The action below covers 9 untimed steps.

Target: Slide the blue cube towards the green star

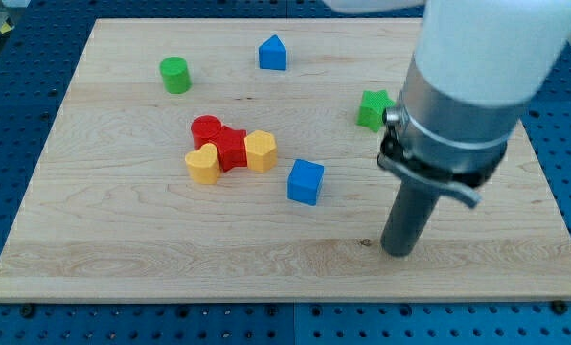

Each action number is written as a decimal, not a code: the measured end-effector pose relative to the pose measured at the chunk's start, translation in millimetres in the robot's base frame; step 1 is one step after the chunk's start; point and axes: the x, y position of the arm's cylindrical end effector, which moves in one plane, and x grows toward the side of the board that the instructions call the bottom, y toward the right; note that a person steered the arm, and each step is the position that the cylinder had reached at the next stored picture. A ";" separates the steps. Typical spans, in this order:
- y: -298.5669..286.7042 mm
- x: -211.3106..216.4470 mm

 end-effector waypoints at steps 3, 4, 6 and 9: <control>-115.3 -40.9; -115.3 -50.1; -82.1 -87.3; -61.6 -88.8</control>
